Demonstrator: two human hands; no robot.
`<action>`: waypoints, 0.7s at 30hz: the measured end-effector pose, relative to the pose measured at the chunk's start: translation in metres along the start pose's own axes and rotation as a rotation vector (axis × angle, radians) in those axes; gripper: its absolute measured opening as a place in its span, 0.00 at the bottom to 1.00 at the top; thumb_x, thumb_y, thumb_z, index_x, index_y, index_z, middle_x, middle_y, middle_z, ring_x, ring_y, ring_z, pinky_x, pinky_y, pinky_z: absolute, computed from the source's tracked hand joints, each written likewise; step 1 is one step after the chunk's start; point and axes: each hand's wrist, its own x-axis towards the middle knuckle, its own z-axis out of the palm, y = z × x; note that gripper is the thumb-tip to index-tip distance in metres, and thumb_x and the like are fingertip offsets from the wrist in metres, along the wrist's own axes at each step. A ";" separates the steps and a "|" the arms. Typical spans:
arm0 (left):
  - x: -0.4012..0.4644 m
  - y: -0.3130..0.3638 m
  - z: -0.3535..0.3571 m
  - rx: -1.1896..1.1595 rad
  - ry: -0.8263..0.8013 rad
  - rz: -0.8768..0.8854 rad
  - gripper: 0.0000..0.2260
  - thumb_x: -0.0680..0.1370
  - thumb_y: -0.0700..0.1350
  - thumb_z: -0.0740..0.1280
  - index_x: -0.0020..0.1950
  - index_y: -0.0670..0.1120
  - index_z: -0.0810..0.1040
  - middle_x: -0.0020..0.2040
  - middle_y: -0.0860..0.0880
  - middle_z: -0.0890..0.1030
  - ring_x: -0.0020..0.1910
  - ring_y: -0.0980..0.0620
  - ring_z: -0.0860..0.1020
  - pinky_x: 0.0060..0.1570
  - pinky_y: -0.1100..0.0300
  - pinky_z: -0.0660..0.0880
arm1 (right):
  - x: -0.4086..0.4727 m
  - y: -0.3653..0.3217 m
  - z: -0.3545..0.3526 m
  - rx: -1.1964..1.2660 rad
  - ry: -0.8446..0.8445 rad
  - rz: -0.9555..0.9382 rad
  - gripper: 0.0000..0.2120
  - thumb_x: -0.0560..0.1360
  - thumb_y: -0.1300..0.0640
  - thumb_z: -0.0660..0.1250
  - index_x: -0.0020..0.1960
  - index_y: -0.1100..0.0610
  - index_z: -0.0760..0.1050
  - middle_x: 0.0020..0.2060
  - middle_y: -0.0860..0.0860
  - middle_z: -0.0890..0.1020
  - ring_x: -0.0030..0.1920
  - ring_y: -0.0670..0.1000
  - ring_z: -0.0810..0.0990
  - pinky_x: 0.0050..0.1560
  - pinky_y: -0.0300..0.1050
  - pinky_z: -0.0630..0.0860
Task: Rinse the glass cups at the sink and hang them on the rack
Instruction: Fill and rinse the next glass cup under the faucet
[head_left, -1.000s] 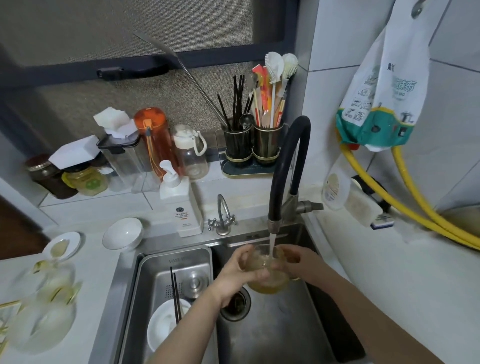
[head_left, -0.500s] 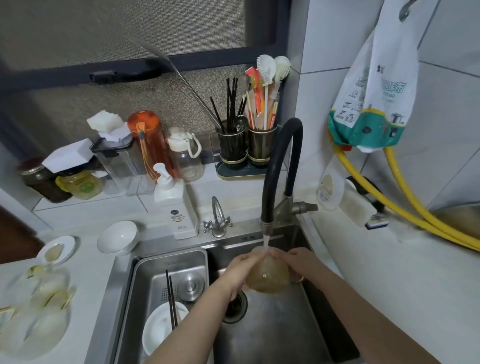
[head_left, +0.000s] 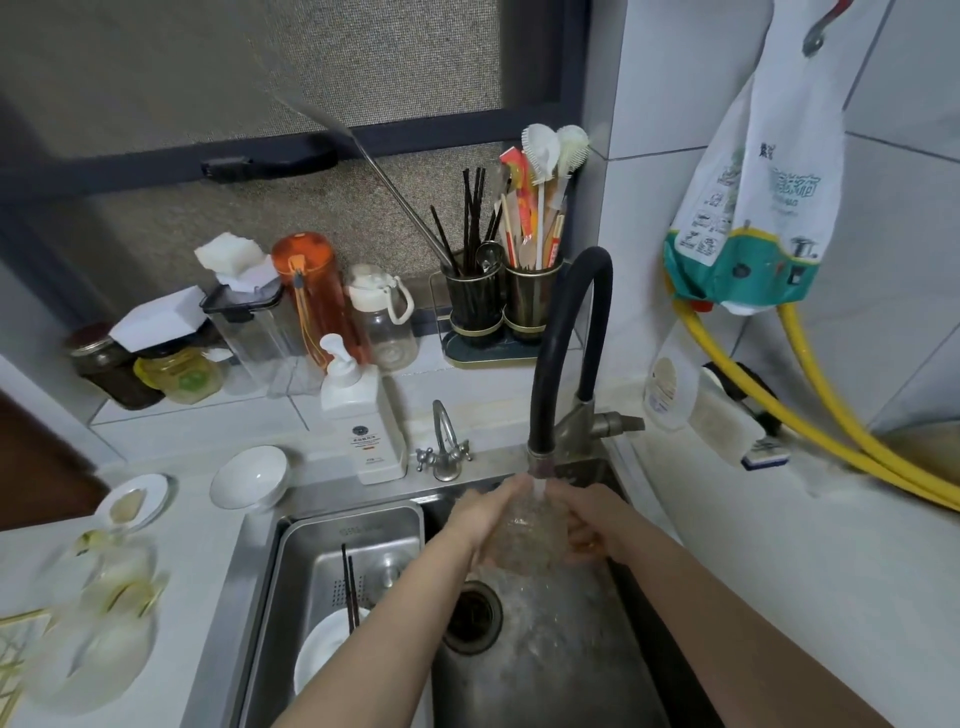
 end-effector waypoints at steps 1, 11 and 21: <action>0.000 0.000 -0.001 0.010 0.016 0.043 0.31 0.66 0.63 0.74 0.61 0.45 0.76 0.56 0.44 0.82 0.50 0.45 0.83 0.47 0.52 0.82 | 0.001 -0.001 0.003 0.019 -0.004 0.005 0.17 0.71 0.42 0.70 0.37 0.57 0.75 0.27 0.51 0.70 0.25 0.48 0.66 0.37 0.47 0.70; -0.014 0.002 -0.013 -0.028 -0.046 0.069 0.19 0.76 0.58 0.68 0.58 0.46 0.81 0.50 0.46 0.85 0.47 0.48 0.84 0.41 0.59 0.80 | -0.010 -0.007 0.004 0.047 -0.168 -0.128 0.15 0.71 0.46 0.73 0.45 0.58 0.78 0.27 0.50 0.75 0.26 0.49 0.72 0.44 0.53 0.78; -0.017 -0.028 -0.034 0.077 -0.287 0.267 0.28 0.72 0.34 0.73 0.69 0.48 0.69 0.66 0.50 0.74 0.60 0.57 0.76 0.53 0.68 0.77 | -0.023 0.032 -0.010 -0.192 -0.126 -0.373 0.26 0.69 0.52 0.76 0.65 0.45 0.73 0.57 0.44 0.80 0.56 0.44 0.79 0.51 0.38 0.79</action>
